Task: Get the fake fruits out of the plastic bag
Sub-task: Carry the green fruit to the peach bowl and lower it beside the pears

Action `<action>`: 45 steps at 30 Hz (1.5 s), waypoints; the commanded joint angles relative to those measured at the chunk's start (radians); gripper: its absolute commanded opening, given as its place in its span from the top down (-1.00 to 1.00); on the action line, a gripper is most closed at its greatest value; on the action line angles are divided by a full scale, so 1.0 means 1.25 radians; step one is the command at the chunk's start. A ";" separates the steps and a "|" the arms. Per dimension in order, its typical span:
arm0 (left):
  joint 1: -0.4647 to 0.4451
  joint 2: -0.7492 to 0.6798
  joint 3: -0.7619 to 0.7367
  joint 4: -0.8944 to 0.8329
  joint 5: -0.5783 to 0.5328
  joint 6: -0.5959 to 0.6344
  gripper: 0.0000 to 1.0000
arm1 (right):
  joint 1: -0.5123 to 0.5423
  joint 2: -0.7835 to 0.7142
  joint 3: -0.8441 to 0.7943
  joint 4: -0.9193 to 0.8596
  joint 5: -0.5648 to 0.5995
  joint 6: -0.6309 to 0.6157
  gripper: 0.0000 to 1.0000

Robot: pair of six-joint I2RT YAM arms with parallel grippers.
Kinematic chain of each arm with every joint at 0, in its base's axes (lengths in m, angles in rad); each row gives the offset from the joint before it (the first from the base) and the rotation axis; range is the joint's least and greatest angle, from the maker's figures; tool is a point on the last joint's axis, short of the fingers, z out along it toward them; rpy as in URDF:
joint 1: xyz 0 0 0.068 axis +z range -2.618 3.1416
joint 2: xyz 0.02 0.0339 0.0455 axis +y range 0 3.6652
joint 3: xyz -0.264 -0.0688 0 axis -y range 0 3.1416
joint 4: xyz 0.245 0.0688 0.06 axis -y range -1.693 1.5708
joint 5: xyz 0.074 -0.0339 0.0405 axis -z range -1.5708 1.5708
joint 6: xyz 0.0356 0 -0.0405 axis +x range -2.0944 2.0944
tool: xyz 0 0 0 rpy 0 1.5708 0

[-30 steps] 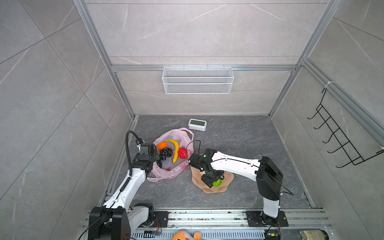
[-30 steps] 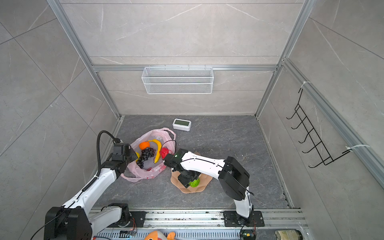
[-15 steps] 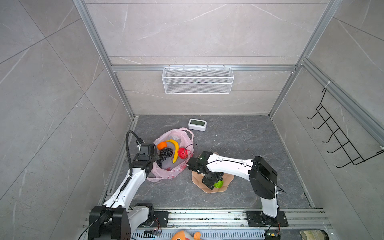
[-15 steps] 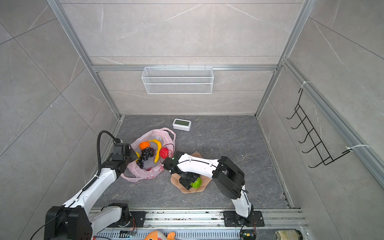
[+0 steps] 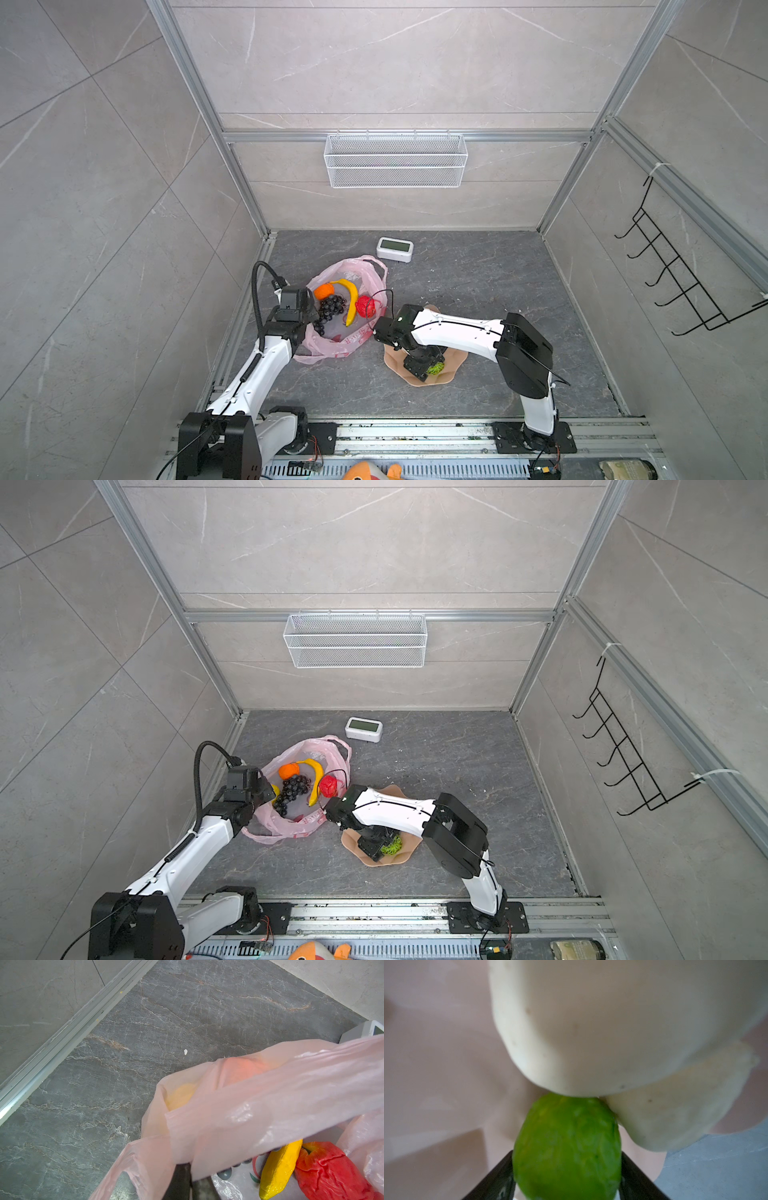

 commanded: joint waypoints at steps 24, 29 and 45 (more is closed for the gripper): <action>0.000 -0.006 -0.005 0.006 -0.011 0.018 1.00 | 0.005 -0.250 -0.215 0.320 0.007 0.151 -0.25; 0.000 -0.007 -0.005 0.007 -0.006 0.017 1.00 | 0.006 -0.307 -0.313 0.429 0.016 0.191 -0.24; 0.000 -0.001 -0.003 0.010 0.000 0.016 1.00 | 0.006 -0.331 -0.410 0.540 0.087 0.264 -0.33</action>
